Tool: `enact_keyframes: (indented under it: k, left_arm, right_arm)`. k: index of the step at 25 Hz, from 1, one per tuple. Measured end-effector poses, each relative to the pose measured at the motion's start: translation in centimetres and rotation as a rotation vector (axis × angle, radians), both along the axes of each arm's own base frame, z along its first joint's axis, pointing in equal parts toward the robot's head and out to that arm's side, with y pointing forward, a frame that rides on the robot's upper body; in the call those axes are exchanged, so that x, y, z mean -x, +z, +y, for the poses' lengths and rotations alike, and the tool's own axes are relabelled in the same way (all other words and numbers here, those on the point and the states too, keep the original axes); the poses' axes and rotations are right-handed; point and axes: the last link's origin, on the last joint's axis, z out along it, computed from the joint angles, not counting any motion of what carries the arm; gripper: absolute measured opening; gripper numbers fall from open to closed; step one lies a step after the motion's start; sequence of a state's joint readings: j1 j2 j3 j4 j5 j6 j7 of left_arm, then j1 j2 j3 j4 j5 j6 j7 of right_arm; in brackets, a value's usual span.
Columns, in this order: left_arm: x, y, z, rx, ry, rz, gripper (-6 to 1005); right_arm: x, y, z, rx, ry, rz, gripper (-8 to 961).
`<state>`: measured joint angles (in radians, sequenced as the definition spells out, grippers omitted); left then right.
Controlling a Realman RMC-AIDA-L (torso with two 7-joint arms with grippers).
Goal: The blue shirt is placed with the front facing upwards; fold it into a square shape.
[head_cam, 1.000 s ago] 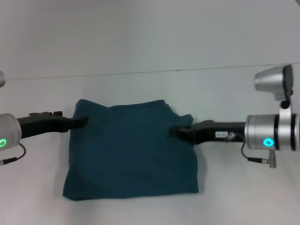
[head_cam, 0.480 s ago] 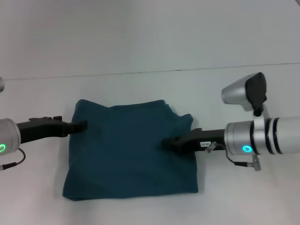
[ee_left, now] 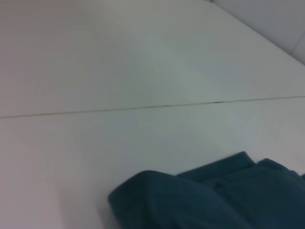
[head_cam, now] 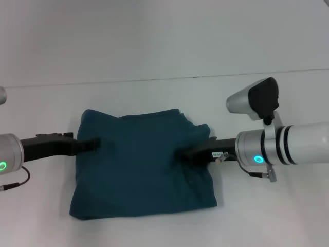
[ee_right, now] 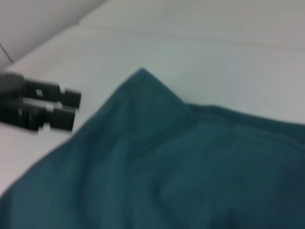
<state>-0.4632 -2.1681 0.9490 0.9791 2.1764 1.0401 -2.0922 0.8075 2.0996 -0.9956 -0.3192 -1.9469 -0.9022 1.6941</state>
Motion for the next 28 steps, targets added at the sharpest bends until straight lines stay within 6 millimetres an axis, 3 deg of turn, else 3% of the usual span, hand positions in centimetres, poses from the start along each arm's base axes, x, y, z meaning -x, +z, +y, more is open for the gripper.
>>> enact_keyframes:
  k: [14, 20, 28]
  left_arm:
    - [-2.3, -1.0, -2.1, 0.162, -0.147, -0.112, 887]
    - [-1.2, -3.2, -3.2, 0.223, -0.137, -0.126, 886]
    - [0.1, -4.2, -3.6, 0.223, -0.113, -0.119, 886]
  right_arm:
    - [0.6, 3.0, -0.4, -0.025, 0.049, 0.139, 5]
    - [0.4, 3.4, -0.4, -0.034, 0.048, 0.141, 5]
    - [0.8, 3.7, -0.4, -0.032, 0.064, 0.146, 6]
